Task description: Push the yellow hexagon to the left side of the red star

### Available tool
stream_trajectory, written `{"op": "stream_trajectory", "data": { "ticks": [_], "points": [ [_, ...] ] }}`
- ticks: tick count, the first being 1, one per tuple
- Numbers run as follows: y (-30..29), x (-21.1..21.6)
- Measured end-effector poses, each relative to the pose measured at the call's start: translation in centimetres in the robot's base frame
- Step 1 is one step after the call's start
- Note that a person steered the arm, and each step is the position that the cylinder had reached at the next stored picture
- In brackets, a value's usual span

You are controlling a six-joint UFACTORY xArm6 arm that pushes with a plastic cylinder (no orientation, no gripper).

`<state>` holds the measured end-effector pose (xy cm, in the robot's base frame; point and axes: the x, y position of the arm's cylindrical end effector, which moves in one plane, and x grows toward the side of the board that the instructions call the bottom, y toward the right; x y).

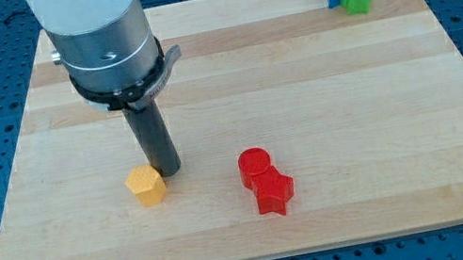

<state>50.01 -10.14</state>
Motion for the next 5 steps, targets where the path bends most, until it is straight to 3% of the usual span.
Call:
{"op": "stream_trajectory", "data": {
  "ticks": [1, 4, 5],
  "points": [
    [-1.1, -1.2],
    [-2.0, 1.7],
    [-5.4, 1.7]
  ]
}}
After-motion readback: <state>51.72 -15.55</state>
